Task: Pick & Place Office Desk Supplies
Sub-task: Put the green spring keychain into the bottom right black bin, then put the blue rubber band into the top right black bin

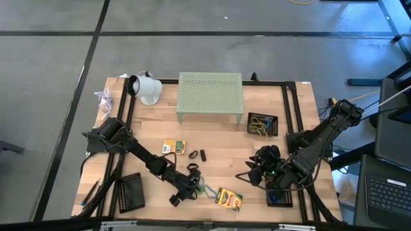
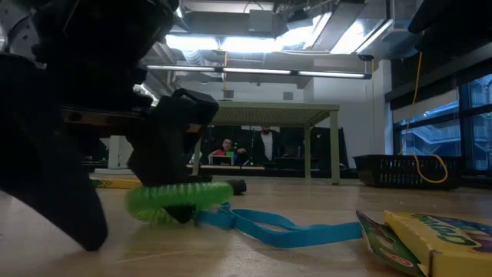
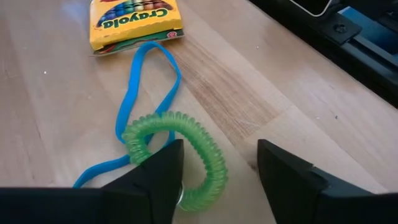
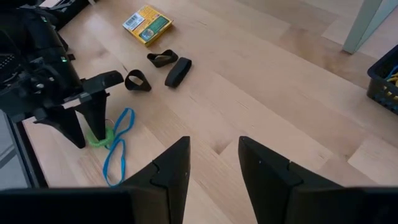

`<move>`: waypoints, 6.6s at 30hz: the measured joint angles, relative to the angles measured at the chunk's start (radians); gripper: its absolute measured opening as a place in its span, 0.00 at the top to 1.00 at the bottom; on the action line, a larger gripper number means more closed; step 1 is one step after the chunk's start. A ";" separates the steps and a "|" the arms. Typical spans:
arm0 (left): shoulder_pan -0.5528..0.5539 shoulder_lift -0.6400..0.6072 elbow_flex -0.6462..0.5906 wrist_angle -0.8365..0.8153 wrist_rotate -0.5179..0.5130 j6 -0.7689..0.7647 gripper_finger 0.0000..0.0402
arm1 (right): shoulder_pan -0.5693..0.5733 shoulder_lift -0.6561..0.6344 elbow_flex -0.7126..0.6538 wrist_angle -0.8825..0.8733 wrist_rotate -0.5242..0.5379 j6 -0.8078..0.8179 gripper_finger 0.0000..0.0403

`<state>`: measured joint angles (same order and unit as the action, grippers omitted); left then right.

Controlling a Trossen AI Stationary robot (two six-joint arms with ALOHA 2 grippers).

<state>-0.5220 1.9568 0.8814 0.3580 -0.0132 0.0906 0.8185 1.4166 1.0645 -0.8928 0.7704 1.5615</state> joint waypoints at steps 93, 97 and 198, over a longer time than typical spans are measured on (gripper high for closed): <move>-0.006 -0.253 -0.002 0.491 -0.256 0.211 0.93 | -0.179 0.129 0.001 1.063 -0.256 -1.406 0.46; -0.006 -0.253 -0.002 0.496 -0.255 0.222 0.93 | -0.190 0.129 0.001 1.065 -0.271 -1.406 0.49; 0.027 -0.253 -0.002 0.076 -0.484 -0.082 0.52 | 0.071 0.103 0.000 -0.143 -0.879 0.287 0.58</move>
<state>-0.4953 1.7035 0.8799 0.4335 -0.4976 0.0090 0.8890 1.5200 1.0645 -1.0355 -0.1083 1.8481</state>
